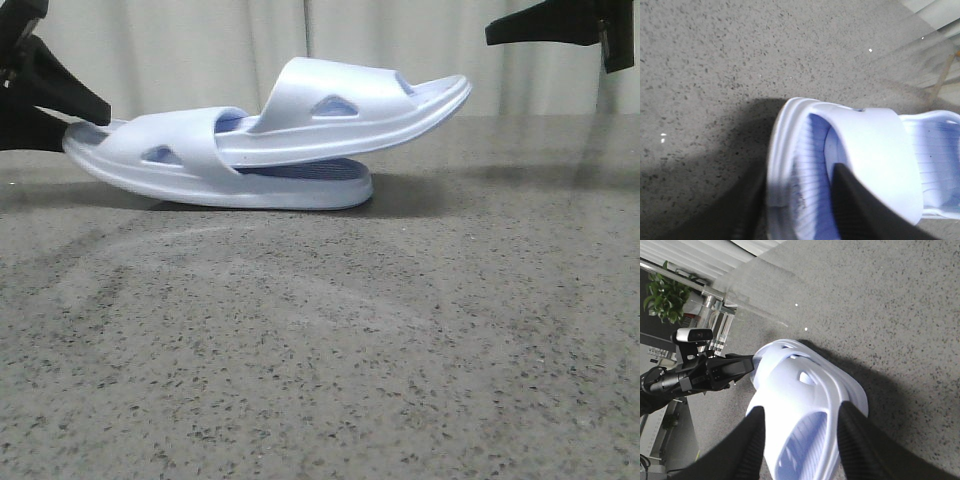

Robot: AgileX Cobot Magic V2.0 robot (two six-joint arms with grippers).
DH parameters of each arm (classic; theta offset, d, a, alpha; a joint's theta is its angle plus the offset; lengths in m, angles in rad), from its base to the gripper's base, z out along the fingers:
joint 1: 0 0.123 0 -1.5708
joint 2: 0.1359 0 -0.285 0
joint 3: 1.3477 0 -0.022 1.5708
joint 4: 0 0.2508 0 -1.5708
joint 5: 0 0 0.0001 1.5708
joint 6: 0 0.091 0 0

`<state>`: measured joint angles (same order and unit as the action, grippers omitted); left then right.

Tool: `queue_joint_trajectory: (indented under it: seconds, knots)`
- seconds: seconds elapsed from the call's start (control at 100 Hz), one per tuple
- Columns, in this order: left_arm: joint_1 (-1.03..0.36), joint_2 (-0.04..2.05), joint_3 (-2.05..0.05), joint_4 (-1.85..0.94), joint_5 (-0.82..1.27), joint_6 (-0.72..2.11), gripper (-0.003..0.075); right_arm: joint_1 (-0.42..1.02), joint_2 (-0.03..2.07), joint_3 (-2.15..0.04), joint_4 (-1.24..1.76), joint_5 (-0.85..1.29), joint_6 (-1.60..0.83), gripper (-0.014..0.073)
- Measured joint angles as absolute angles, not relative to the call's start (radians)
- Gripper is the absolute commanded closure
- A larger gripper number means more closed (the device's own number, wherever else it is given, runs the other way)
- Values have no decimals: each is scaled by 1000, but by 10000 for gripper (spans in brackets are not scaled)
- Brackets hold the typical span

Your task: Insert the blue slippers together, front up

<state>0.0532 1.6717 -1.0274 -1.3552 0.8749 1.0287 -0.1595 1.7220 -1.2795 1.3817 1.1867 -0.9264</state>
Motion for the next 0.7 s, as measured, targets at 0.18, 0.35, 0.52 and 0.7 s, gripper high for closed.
queue_joint_trajectory:
  seconds: [0.18,0.35,0.52,0.7]
  knots:
    - [73,1672,-1037,-1305,905,1043,216,-177,1722,-1279,1361,1187,-926,330]
    - [166,1670,-1095,-1287,1033,1047,401,-235,1702,-1279,1329,1189,-926,559]
    - [235,1590,-1124,-1316,1084,1052,703,-273,1646,-1279,1309,1189,-930,689]
    - [231,1443,-1124,-1322,1022,1107,705,-272,1566,-1279,1304,1193,-954,687]
